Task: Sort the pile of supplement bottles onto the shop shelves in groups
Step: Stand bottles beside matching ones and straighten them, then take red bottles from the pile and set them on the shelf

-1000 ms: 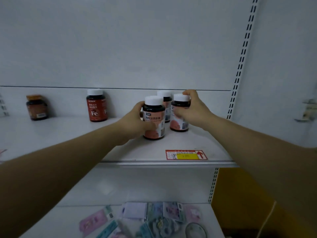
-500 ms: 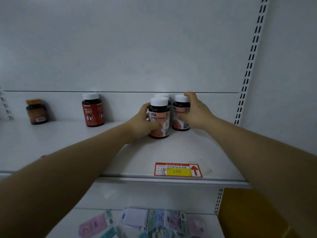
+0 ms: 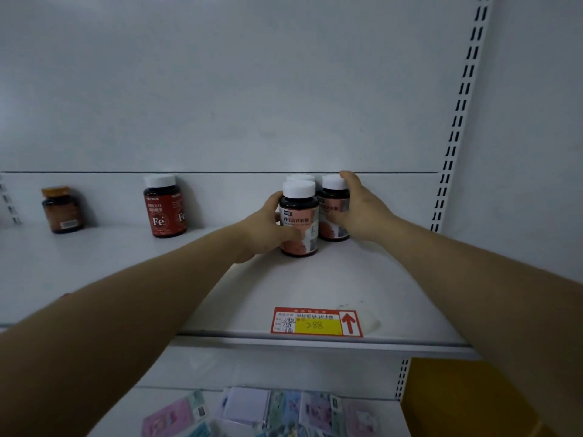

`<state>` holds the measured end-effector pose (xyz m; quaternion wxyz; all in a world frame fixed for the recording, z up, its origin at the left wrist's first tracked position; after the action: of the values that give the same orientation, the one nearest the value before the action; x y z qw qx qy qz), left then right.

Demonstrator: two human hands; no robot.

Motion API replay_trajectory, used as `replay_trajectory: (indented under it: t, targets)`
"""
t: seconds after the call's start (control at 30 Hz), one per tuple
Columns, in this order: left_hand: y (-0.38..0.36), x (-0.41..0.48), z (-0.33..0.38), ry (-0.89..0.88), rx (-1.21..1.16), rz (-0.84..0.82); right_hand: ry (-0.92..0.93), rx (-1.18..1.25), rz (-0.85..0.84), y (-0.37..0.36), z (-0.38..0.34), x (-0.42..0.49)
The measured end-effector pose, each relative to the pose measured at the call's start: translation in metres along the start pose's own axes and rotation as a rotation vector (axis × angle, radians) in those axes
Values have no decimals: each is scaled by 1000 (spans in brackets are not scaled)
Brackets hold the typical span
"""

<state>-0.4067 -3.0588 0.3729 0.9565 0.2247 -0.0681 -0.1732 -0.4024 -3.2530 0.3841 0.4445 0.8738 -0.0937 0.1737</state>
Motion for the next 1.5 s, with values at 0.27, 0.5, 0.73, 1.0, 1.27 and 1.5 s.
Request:
replay_trajectory:
  t: [0.27,0.5,0.73,1.0,1.27,1.5]
  targets:
    - [35,-34,4,76,216,54,-3,-90,49,31,-41,-1]
    - [104,-118,4,70,662,189,206,-194,-70,-6,-156,-14]
    - [201,-246,-42,177,824,361,420,-170,-236,-109,-313,-43]
    - [328,-429,-129,440,872,474,702,-94,-423,-258,-527,-118]
    - [414,-549,-237,707,804,494,847,-4,-616,-396,-668,-200]
    - [490,-578,-327,823,689,561,916,-67,-719,-525,-737,-199]
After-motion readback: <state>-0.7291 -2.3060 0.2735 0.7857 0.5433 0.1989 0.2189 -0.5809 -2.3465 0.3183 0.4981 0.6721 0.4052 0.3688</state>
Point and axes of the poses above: each hand's wrist, its own x-axis towards the middle knuckle, its own y-axis out of the back of the hand, z = x × y, the point moved 2 cm from there along x, towards the middle knuckle, and after that the axes turned 1 degree about -z, right-handed, at the moved point
